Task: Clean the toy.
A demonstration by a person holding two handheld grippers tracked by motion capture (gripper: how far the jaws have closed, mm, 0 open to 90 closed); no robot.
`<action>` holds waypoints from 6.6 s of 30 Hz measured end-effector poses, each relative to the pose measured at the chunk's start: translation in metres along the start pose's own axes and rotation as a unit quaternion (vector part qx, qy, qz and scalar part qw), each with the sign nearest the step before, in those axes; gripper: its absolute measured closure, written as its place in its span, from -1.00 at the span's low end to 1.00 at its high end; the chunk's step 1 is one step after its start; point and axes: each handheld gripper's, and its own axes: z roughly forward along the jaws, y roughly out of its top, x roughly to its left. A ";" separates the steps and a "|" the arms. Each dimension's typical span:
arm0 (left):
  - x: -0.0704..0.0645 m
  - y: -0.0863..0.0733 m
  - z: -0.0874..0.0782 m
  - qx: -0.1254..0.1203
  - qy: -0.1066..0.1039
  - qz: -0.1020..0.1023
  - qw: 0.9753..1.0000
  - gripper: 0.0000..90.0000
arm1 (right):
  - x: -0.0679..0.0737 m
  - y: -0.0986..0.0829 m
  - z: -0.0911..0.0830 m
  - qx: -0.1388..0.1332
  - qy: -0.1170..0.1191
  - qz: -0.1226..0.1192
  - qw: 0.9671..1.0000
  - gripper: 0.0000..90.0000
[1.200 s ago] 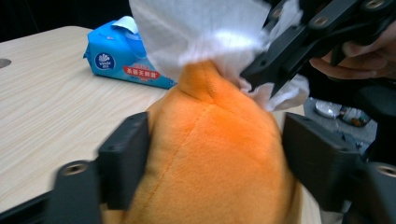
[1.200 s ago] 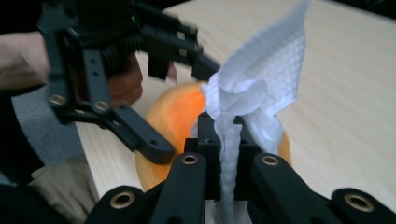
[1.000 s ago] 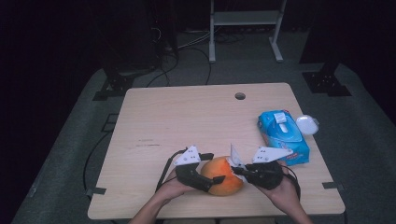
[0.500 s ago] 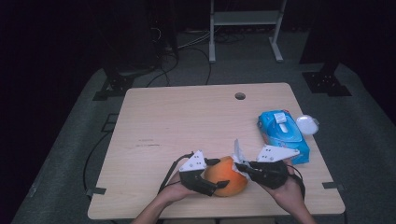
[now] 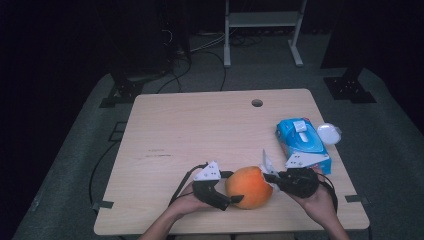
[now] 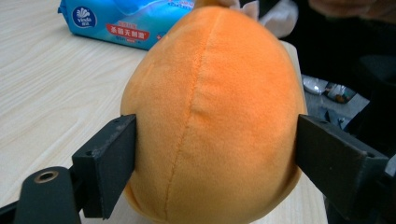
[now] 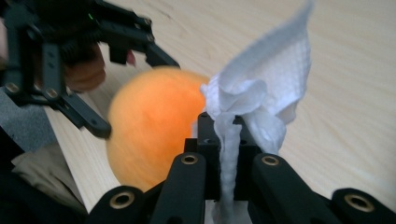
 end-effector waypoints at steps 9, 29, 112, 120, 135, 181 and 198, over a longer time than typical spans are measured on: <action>0.004 -0.002 -0.002 0.000 -0.006 -0.003 1.000 -0.75 | 0.001 -0.002 0.010 0.028 0.020 -0.015 0.999 0.90; 0.005 0.013 -0.026 -0.011 0.020 0.021 1.000 -0.10 | -0.005 -0.006 0.021 0.003 0.009 0.020 1.000 0.91; -0.016 0.010 0.002 -0.009 0.063 0.068 0.996 -0.21 | 0.015 0.012 0.012 -0.061 0.010 0.001 0.998 0.92; -0.011 0.007 0.005 -0.016 0.047 0.052 0.997 -0.43 | 0.025 0.011 0.017 -0.047 0.018 -0.017 0.999 0.91; -0.020 0.017 -0.004 -0.017 0.058 0.076 0.995 -0.17 | 0.020 0.012 0.013 -0.069 0.013 0.005 0.998 0.92; 0.014 0.007 -0.030 -0.030 0.098 0.006 0.995 -0.17 | -0.042 -0.051 -0.028 0.005 -0.042 0.063 0.997 0.36; 0.028 0.005 -0.048 -0.019 0.164 0.013 0.986 -0.19 | -0.008 -0.004 0.031 -0.011 0.052 0.023 0.998 0.24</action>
